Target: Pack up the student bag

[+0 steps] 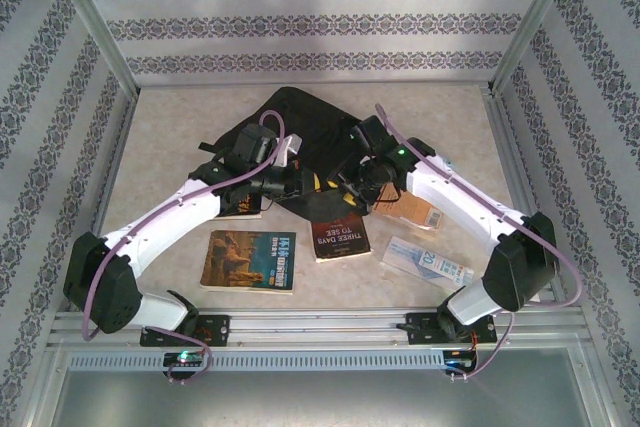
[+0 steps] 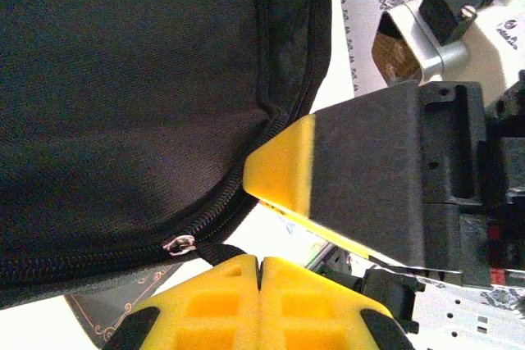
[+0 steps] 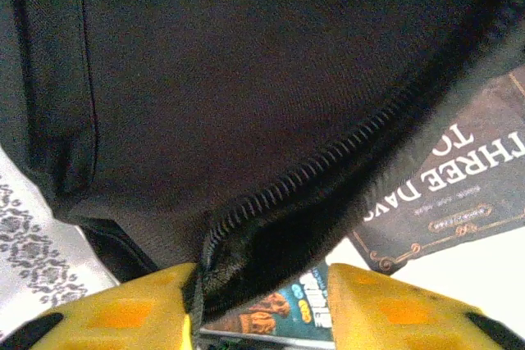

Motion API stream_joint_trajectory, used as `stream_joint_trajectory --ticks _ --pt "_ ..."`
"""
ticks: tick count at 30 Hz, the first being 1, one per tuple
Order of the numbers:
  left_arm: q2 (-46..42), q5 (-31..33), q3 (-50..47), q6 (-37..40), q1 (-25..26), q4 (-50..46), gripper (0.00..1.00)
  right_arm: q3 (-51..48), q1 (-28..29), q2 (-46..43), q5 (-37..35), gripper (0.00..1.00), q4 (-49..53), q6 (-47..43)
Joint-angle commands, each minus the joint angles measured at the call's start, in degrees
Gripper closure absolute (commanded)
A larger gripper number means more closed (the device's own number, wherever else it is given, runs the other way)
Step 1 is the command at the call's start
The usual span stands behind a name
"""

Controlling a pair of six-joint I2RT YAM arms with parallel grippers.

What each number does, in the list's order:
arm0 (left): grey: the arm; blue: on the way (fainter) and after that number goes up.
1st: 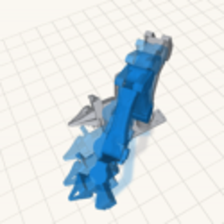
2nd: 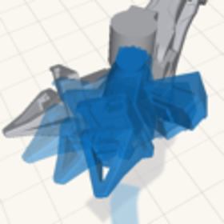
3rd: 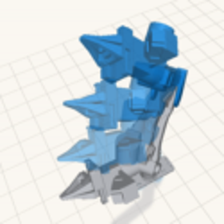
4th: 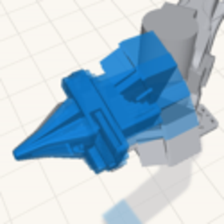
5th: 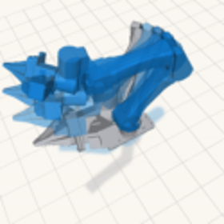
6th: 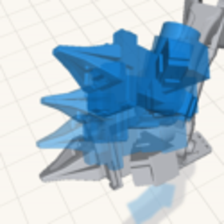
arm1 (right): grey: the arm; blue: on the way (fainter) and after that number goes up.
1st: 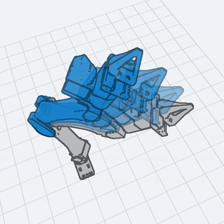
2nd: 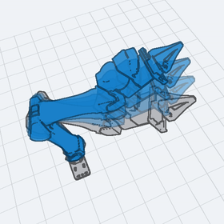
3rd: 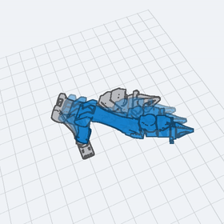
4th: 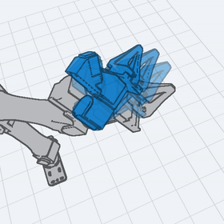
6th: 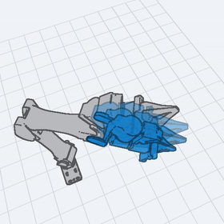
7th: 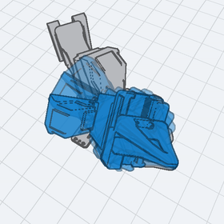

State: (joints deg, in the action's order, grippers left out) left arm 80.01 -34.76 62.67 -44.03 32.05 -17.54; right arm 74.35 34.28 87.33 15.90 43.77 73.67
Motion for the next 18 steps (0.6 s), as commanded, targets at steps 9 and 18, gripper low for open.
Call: stream_joint_trajectory --ticks 9,18 --pt "-3.8 -0.09 -4.99 1.88 -3.34 -1.57 1.0 -1.84 0.08 1.99 -5.52 1.0 1.71 -1.12" --pt "-5.98 -1.27 -8.33 2.97 -10.88 -3.74 1.0 -1.92 0.08 2.63 -8.32 1.0 4.28 -5.08"
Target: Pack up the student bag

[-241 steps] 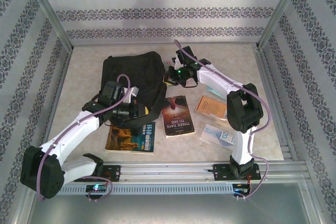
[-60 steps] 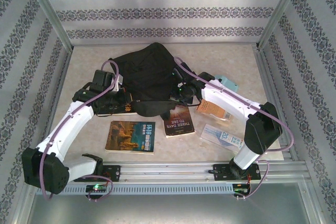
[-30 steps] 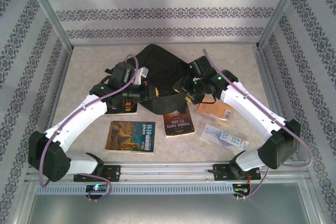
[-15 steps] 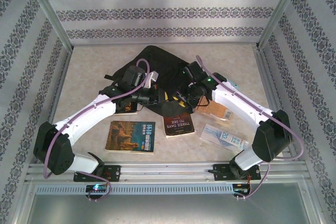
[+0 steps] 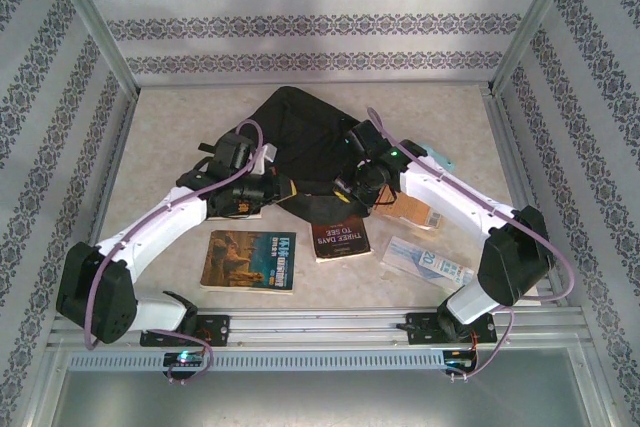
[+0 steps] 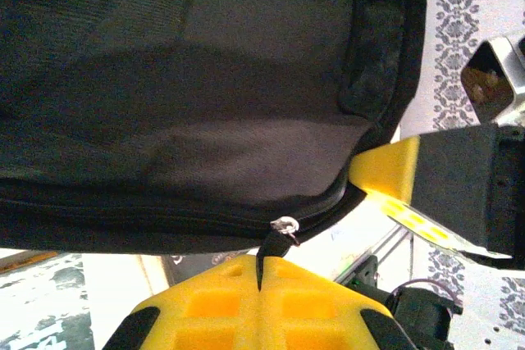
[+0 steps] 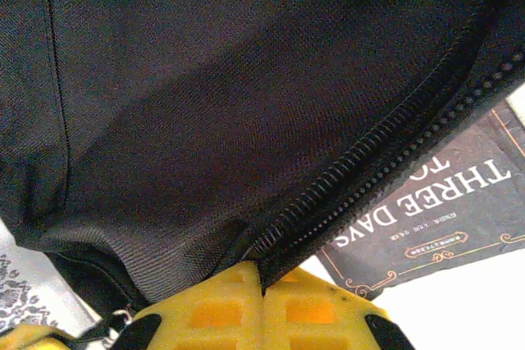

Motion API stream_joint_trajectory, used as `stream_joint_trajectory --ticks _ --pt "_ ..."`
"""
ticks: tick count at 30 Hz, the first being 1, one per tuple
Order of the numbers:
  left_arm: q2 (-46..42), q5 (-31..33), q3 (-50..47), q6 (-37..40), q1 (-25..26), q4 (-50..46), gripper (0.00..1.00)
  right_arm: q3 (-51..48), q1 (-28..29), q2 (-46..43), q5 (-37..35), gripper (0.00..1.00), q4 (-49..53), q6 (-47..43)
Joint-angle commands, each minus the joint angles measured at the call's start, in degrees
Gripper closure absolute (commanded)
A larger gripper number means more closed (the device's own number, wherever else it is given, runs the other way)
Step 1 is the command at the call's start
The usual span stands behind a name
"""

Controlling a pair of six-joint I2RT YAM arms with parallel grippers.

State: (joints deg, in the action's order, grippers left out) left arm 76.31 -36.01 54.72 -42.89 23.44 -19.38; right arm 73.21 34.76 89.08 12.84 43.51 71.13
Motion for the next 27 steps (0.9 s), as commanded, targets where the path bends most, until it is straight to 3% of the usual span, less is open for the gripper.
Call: stream_joint_trajectory --ticks 1,10,18,22,27 --pt "-2.46 -0.03 -0.33 2.05 -3.03 -2.34 1.0 -0.86 -0.4 0.85 -5.7 1.0 4.74 -2.82" --pt "-5.31 2.29 -2.47 3.46 -11.81 -5.91 1.0 -1.23 -0.75 1.01 -7.22 1.0 5.0 -5.29" --pt "-6.83 10.83 -3.15 4.41 -16.05 -7.23 1.0 -0.7 -0.64 1.76 -7.13 1.0 4.25 -8.24" --pt "-6.94 12.3 -1.77 4.85 -16.23 -6.1 1.0 -0.1 0.02 2.48 -3.11 0.99 0.54 -12.25" --pt "-10.14 13.66 -1.28 3.76 -16.15 -4.18 1.0 4.6 2.0 3.67 -2.22 0.85 -0.61 -17.49"
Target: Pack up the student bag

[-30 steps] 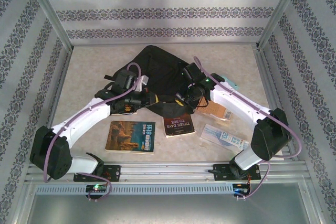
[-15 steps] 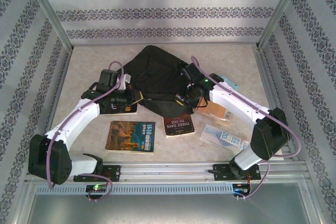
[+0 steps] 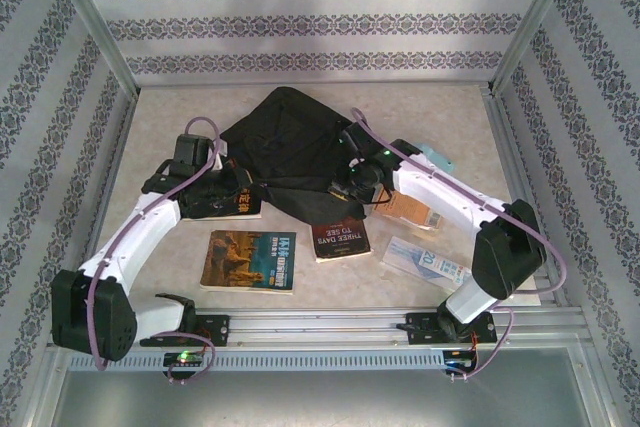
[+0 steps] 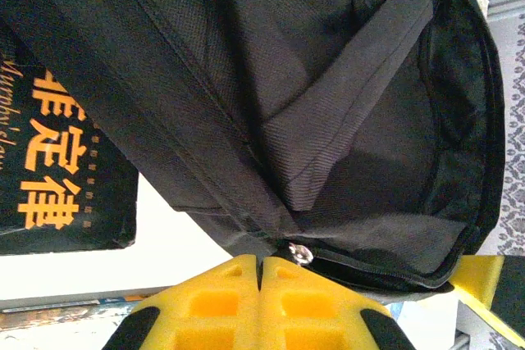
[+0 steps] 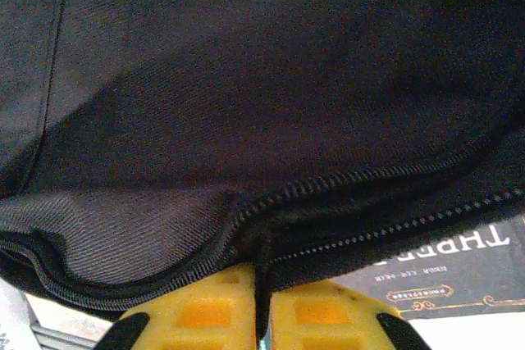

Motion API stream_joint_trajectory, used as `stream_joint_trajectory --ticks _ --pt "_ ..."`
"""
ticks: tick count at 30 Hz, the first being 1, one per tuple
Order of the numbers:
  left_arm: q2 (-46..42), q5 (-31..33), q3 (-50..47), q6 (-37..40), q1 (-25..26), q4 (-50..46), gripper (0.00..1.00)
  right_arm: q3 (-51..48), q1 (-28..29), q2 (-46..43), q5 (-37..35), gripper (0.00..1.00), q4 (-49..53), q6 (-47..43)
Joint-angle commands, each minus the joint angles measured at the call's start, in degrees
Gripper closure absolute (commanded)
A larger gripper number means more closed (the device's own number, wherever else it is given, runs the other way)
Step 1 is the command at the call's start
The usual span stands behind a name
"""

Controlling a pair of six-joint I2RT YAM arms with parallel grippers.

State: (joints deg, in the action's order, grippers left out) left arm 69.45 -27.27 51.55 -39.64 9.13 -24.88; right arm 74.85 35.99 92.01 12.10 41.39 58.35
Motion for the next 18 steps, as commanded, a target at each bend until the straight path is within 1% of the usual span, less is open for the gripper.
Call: stream_joint_trajectory --ticks 1,2,4,5,8,10,13,16,18 --pt "-4.25 5.42 2.02 0.5 -1.91 1.48 1.0 3.83 1.0 0.88 -1.95 0.8 1.55 -5.31" --pt "-5.18 5.94 2.23 0.62 -1.87 1.59 1.0 4.6 1.17 0.88 -2.56 0.71 1.73 -5.75" --pt "-6.33 7.5 2.97 1.71 -1.84 1.66 1.0 5.13 1.19 0.79 -2.8 0.46 1.42 -6.54" --pt "-6.33 8.69 3.96 2.4 -1.92 1.21 1.0 5.13 1.12 0.49 -3.14 0.39 1.04 -6.83" --pt "-5.62 9.04 6.55 2.69 -2.01 0.3 1.0 4.79 0.22 -1.2 -4.23 0.26 0.45 -8.27" --pt "-5.97 8.16 6.81 2.37 -2.01 -0.25 1.0 3.9 -1.0 -2.93 -4.54 0.24 -0.08 -8.43" --pt "-8.71 8.27 5.61 2.31 -2.0 -2.31 1.0 1.54 -3.19 -5.15 -4.54 0.26 -1.11 -7.49" --pt "-12.02 9.68 4.52 2.54 -1.84 -6.54 1.0 -1.47 -5.21 -5.92 -3.9 0.27 -1.87 -5.53" --pt "-13.36 11.07 4.0 2.47 -1.54 -9.78 1.0 -3.12 -6.41 -6.02 -3.3 0.25 -2.29 -4.54"
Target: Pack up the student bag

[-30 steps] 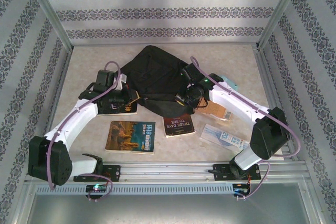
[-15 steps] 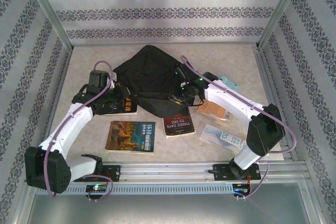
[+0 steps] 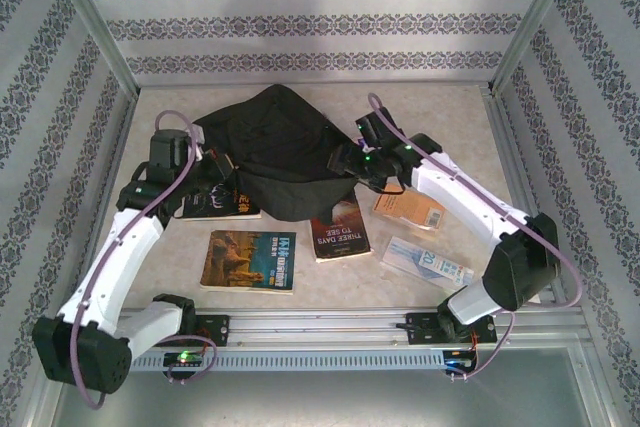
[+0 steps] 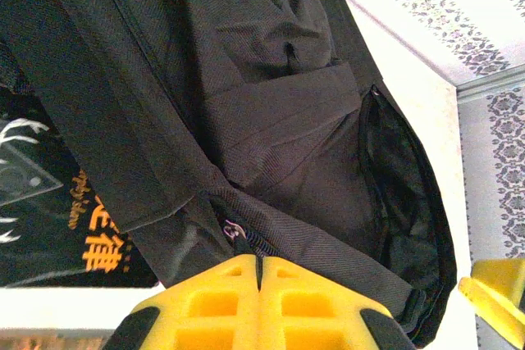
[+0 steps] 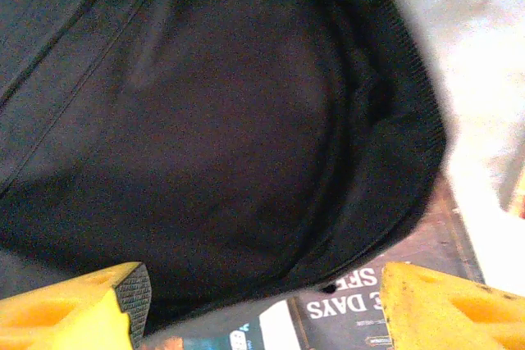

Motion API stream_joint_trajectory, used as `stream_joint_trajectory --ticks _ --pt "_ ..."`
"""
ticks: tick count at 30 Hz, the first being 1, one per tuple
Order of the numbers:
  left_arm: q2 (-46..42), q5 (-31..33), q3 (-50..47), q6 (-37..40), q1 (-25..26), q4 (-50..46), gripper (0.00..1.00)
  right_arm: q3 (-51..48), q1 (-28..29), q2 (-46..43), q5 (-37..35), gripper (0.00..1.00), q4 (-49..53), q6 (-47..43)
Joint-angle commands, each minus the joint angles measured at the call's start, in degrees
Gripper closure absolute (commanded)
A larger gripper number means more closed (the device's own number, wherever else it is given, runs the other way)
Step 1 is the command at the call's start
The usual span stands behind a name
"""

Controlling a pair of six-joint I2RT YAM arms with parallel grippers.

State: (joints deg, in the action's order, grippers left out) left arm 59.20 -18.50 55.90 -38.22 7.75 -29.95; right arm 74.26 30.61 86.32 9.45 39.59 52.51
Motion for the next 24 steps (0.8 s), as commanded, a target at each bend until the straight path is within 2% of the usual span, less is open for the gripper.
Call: stream_joint_trajectory --ticks 1,4,10,14,15,17,20,24 --pt "-3.88 2.81 -1.16 0.6 0.0 -5.79 1.0 -3.22 -1.69 -0.37 -0.33 0.23 -0.73 1.5" --pt "-6.02 2.79 -4.73 -0.96 0.54 -7.16 1.0 -4.12 -2.3 0.21 -0.85 0.19 -1.42 0.8" --pt "-6.55 1.35 -11.98 -0.14 1.61 -6.9 0.98 -3.59 -2.22 4.69 0.96 0.18 -2.1 -0.35" --pt "-6.03 5.06 -9.77 4.42 2.18 -11.53 0.61 -2.74 -0.79 6.5 0.99 0.21 -2.86 -2.61" --pt "-5.94 6.62 -8.32 5.87 2.42 -12.85 0.55 -2.4 -0.49 6.89 0.52 0.23 -2.56 -3.3" --pt "-5.32 9.47 -5.05 8.63 3.7 -14.17 0.48 -2.48 -0.12 7.61 0.08 0.28 -2.61 -4.16" --pt "-2.58 16.43 0.8 12.91 9.15 -15.33 0.45 -3.27 -0.07 7.7 0.01 0.35 -3.5 -4.44" --pt "6.47 27.07 10.27 20.35 20.5 -16.31 0.44 -3.53 -0.07 6.5 -1.47 0.35 -3.52 -5.02"
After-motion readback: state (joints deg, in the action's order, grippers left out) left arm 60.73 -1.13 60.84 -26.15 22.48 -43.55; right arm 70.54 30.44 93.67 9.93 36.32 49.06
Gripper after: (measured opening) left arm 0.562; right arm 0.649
